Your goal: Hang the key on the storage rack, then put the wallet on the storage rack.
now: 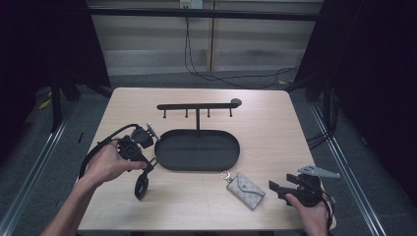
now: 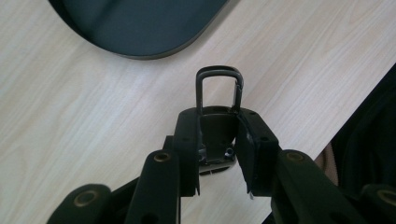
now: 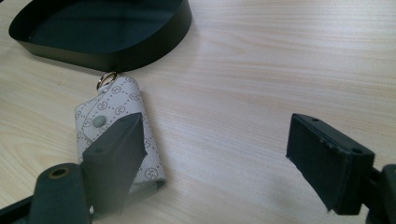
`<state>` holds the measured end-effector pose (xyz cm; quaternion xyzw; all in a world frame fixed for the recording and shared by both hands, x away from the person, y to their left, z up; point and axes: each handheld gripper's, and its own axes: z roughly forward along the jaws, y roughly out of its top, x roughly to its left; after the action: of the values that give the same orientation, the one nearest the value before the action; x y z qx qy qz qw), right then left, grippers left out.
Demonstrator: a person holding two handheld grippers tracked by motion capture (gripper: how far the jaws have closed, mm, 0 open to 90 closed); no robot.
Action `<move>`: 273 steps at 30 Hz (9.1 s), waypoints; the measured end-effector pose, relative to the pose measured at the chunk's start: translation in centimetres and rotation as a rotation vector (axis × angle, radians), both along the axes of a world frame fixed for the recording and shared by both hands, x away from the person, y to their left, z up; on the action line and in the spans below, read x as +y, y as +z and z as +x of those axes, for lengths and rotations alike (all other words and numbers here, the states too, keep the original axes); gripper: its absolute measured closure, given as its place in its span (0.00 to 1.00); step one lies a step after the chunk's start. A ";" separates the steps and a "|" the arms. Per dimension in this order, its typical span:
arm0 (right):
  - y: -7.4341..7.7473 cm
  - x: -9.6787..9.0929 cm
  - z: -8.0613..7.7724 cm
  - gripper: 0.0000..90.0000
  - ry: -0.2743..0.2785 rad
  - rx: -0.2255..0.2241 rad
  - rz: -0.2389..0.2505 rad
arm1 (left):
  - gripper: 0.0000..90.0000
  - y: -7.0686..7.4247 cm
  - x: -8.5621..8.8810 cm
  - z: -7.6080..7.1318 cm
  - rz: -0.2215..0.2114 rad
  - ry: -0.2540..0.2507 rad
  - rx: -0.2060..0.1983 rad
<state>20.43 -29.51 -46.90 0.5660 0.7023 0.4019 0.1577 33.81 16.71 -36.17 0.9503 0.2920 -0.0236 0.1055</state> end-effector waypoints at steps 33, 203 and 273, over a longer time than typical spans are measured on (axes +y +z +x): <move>0.0 -0.1 0.0 0.22 -0.005 -0.005 0.014 | 0.79 5.3 -1.2 3.0 0.030 0.055 -0.039; 1.2 4.6 0.8 0.25 0.277 0.124 -0.090 | 0.23 -9.9 8.2 -10.5 -0.624 0.278 -0.279; 0.4 12.3 7.6 0.29 0.545 0.532 -0.481 | 0.23 -9.5 8.9 -10.2 -0.636 0.288 -0.287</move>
<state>28.02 -17.25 -46.50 0.3912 0.9154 0.0944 -0.0129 23.59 25.58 -45.68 0.8127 0.3831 0.0354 0.4375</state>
